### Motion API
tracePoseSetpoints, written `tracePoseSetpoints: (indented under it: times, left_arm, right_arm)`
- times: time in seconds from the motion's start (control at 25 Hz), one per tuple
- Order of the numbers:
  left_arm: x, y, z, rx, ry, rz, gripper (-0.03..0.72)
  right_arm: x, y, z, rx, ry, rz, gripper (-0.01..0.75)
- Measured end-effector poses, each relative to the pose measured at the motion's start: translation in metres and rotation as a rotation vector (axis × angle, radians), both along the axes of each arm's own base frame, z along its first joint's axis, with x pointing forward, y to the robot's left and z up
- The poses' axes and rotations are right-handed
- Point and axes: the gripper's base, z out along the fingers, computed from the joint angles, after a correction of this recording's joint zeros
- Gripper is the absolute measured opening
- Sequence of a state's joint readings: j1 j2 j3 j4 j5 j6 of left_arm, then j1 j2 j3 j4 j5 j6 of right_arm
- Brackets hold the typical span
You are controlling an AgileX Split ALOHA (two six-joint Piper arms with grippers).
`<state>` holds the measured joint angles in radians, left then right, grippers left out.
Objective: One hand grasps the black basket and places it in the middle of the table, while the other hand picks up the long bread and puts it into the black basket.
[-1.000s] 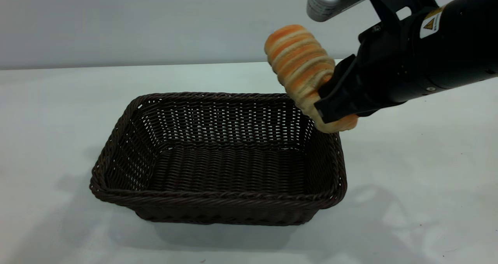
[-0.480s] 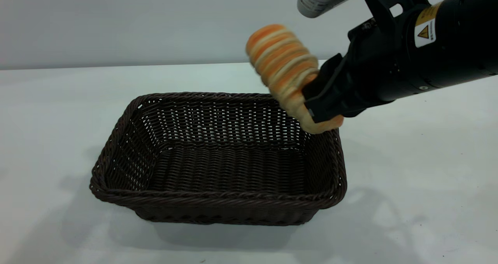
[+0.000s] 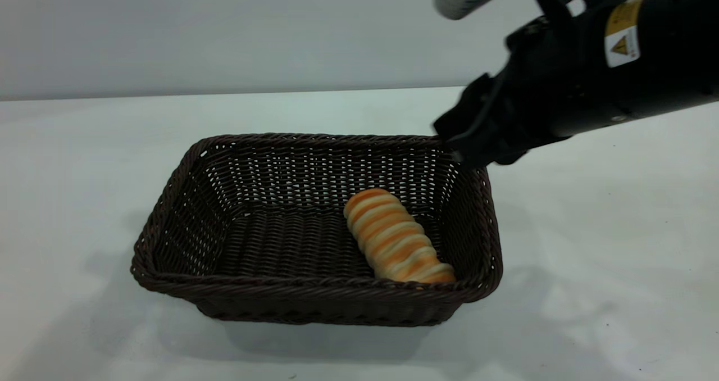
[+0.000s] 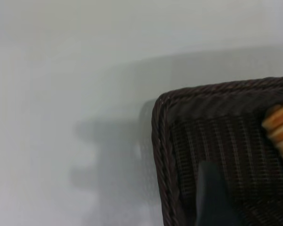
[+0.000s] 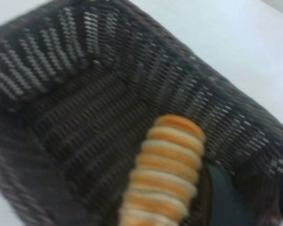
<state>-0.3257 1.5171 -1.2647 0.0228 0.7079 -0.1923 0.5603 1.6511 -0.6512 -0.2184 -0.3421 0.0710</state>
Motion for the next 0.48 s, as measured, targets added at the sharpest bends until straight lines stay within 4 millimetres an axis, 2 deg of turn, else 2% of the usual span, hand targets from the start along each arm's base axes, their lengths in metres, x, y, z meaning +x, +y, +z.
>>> tracePoseSetpoints:
  times: [0.12,0.24,0.48]
  left_arm:
    - [-0.007,0.003,0.013,-0.001,-0.052,-0.015,0.432]
    - [-0.016,0.007,0.030,-0.005,-0.116,-0.019,0.432]
    - [-0.041,0.015,0.062,-0.037,-0.218,-0.018,0.432]
  right_arm:
    - [0.007,-0.017,0.003,-0.021,0.015,-0.059,0.290]
    - [0.011,-0.034,0.015,-0.021,0.001,-0.117,0.290]
    - [0.001,-0.059,0.061,0.007,-0.084,-0.193,0.290]
